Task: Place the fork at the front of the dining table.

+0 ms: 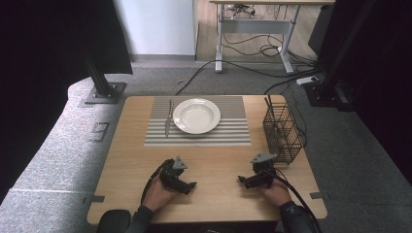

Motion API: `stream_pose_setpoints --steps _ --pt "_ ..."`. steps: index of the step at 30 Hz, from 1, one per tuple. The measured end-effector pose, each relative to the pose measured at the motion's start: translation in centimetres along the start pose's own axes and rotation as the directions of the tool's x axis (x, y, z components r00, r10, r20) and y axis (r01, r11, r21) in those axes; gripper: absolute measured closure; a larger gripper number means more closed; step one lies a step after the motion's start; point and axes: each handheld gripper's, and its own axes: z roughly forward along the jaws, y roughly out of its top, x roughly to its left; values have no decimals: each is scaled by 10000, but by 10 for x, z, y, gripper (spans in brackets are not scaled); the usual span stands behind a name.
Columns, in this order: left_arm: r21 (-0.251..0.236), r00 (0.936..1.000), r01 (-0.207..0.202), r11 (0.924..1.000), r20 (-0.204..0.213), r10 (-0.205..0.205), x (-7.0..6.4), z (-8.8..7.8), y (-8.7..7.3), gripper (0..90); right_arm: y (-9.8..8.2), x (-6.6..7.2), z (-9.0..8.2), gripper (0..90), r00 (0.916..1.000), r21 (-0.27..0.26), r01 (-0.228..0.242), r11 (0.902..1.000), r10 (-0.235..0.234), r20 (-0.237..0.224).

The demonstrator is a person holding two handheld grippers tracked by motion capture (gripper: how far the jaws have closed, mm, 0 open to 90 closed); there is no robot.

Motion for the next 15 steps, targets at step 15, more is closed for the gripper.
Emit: stream_pose_setpoints --steps 15 --pt "-462 9974 -497 9977 490 520 -1 -13 45 32 -4 1 -4 0 10000 -1 18 10000 -18 -27"
